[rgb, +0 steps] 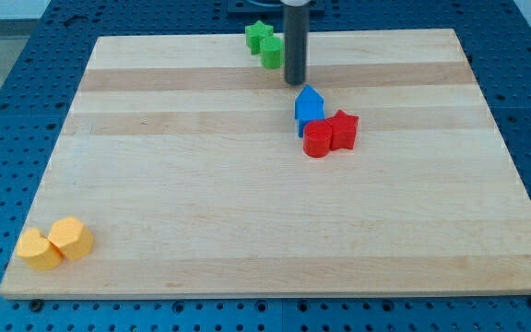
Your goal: Move blue cube to the bottom center
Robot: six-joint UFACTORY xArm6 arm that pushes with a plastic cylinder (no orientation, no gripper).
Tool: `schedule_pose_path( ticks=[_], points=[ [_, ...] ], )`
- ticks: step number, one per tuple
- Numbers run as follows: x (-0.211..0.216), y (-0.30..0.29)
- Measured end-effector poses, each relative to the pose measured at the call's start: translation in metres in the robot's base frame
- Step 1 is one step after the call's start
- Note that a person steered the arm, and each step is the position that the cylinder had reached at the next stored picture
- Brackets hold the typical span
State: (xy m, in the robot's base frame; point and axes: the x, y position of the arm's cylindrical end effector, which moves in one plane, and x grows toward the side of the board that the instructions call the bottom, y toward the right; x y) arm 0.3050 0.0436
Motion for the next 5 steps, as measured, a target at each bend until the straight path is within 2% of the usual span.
schedule_pose_path(
  ticks=[2,5],
  points=[
    [0.035,0.040],
    [0.098,-0.003]
  ],
)
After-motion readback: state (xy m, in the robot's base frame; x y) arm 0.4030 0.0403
